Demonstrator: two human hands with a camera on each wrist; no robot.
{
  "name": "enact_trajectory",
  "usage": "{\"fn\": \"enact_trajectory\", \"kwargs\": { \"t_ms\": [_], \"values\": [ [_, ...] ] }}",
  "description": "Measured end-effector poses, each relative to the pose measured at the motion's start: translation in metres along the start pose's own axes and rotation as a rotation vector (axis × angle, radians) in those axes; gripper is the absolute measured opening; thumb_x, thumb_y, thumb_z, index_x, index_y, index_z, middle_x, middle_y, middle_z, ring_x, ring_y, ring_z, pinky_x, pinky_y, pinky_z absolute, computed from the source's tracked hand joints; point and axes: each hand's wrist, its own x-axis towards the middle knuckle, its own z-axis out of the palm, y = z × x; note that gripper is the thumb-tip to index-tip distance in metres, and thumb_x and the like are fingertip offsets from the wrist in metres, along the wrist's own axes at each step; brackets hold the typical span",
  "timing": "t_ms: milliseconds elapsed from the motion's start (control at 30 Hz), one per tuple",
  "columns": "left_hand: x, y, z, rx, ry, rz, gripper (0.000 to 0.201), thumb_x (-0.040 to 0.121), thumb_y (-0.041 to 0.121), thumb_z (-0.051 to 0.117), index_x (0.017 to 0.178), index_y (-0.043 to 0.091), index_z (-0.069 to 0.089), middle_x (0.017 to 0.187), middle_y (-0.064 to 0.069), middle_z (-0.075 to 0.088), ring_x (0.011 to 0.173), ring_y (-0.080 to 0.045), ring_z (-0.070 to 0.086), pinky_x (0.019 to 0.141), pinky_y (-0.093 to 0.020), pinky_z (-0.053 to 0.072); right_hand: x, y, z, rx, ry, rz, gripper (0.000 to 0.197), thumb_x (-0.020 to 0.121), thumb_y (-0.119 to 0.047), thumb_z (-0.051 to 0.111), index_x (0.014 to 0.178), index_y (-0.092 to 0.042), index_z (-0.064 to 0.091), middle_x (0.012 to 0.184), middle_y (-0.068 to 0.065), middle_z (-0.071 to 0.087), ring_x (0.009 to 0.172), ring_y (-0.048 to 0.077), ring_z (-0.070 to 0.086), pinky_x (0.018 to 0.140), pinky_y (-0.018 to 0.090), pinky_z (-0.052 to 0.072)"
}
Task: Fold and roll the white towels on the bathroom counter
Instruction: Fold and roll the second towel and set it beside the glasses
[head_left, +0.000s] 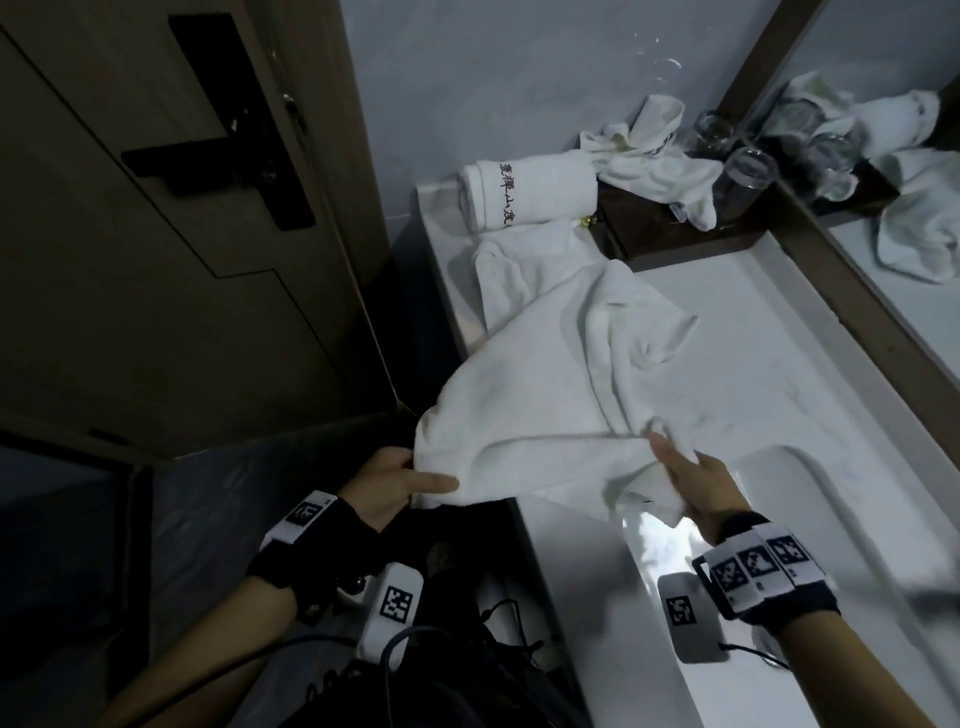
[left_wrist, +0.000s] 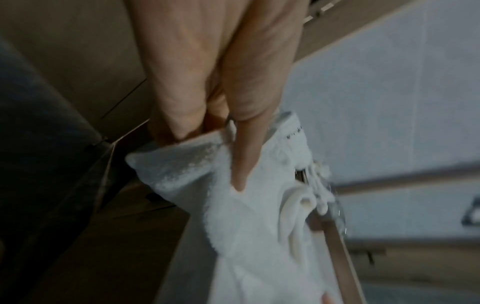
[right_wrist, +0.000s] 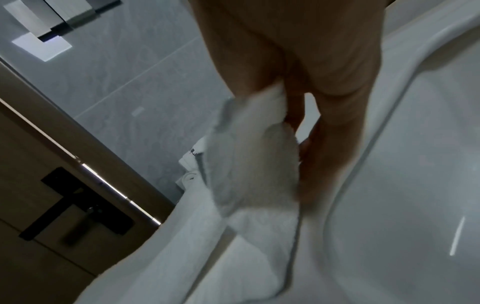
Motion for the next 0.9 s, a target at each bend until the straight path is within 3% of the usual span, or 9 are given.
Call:
{"fn": "enact_trajectory", "kwargs": {
  "t_ms": [133, 233, 333, 433, 533, 633, 700, 833, 900],
  "values": [
    [-0.01, -0.017, 0.001, 0.194, 0.017, 0.111, 0.049, 0.092, 0.004, 0.05, 0.139, 0.008, 0.035, 0.136, -0.012, 0.048, 0.124, -0.027, 0.047, 0.109, -0.044, 0.036, -0.011, 0.005, 0.005, -0.084, 0.055, -0.095, 0.039, 0.083, -0.033, 0.065, 0.103, -0.001, 0.053, 0.075, 0.012, 0.051, 0.06, 0.023, 0.049, 0.054, 0.03, 0.04],
    [-0.01, -0.023, -0.001, 0.394, 0.155, 0.17, 0.048, 0.094, 0.011, 0.044, 0.138, 0.008, 0.025, 0.137, -0.011, 0.042, 0.123, -0.026, 0.043, 0.108, -0.041, 0.034, -0.024, 0.014, 0.004, -0.073, 0.123, -0.19, 0.059, 0.081, -0.017, 0.069, 0.128, -0.022, 0.032, 0.09, 0.003, 0.051, 0.068, 0.007, 0.051, 0.046, 0.021, 0.042],
    [-0.013, -0.021, -0.002, 0.387, 0.261, 0.218, 0.04, 0.092, 0.012, 0.047, 0.126, 0.014, 0.025, 0.123, -0.012, 0.044, 0.1, -0.021, 0.048, 0.085, -0.033, 0.04, -0.04, 0.021, -0.003, -0.114, 0.049, -0.435, 0.053, 0.084, -0.005, 0.061, 0.124, -0.033, 0.04, 0.078, 0.007, 0.054, 0.066, 0.004, 0.057, 0.062, 0.019, 0.048],
    [-0.02, -0.016, 0.003, 0.295, 0.099, 0.33, 0.045, 0.087, 0.008, 0.057, 0.122, 0.026, 0.034, 0.121, -0.002, 0.045, 0.097, -0.01, 0.051, 0.079, -0.027, 0.046, -0.05, 0.021, -0.01, -0.161, -0.051, -0.449, 0.027, 0.088, -0.014, 0.06, 0.106, -0.034, 0.065, 0.109, 0.001, 0.065, 0.106, 0.013, 0.058, 0.098, 0.042, 0.045],
    [-0.025, -0.014, 0.008, 0.31, -0.05, 0.231, 0.063, 0.071, 0.004, 0.075, 0.125, 0.019, 0.046, 0.13, -0.004, 0.049, 0.117, -0.019, 0.051, 0.1, -0.037, 0.045, -0.062, 0.024, -0.015, -0.045, -0.304, -0.294, 0.043, 0.088, -0.014, 0.059, 0.122, -0.039, 0.054, 0.125, -0.003, 0.052, 0.106, 0.006, 0.049, 0.101, 0.04, 0.038],
    [-0.031, -0.017, 0.017, 0.278, -0.197, 0.155, 0.093, 0.065, -0.007, 0.076, 0.14, 0.023, 0.028, 0.142, 0.0, 0.031, 0.124, -0.016, 0.043, 0.093, -0.027, 0.049, -0.07, 0.027, -0.018, -0.059, -0.437, -0.274, 0.075, 0.082, 0.01, 0.049, 0.137, -0.039, 0.035, 0.138, -0.001, 0.039, 0.104, 0.01, 0.048, 0.095, 0.026, 0.04],
    [-0.034, -0.018, 0.023, 0.284, -0.258, 0.202, 0.1, 0.067, -0.019, 0.068, 0.143, 0.022, 0.019, 0.141, 0.002, 0.022, 0.121, -0.016, 0.042, 0.075, -0.015, 0.054, -0.07, 0.028, -0.015, -0.251, -0.368, -0.363, 0.082, 0.078, 0.019, 0.045, 0.138, -0.035, 0.033, 0.129, 0.001, 0.047, 0.094, 0.013, 0.054, 0.078, 0.02, 0.046],
    [-0.033, -0.021, 0.025, 0.537, 0.043, 0.518, 0.048, 0.075, -0.02, 0.055, 0.117, 0.003, 0.058, 0.121, -0.018, 0.049, 0.112, -0.032, 0.055, 0.095, -0.033, 0.049, -0.07, 0.027, -0.006, -0.491, 0.018, -0.534, 0.042, 0.075, 0.011, 0.062, 0.111, -0.01, 0.065, 0.106, 0.017, 0.065, 0.092, 0.032, 0.061, 0.07, 0.015, 0.043],
    [-0.033, -0.022, 0.023, 0.75, 0.186, 0.612, 0.027, 0.079, -0.013, 0.054, 0.1, -0.002, 0.067, 0.106, -0.02, 0.055, 0.101, -0.032, 0.058, 0.087, -0.021, 0.042, -0.073, 0.026, -0.009, -0.647, 0.142, -0.657, 0.027, 0.076, 0.011, 0.062, 0.097, -0.002, 0.07, 0.116, 0.019, 0.058, 0.107, 0.034, 0.056, 0.08, 0.018, 0.037]
  ]
}}
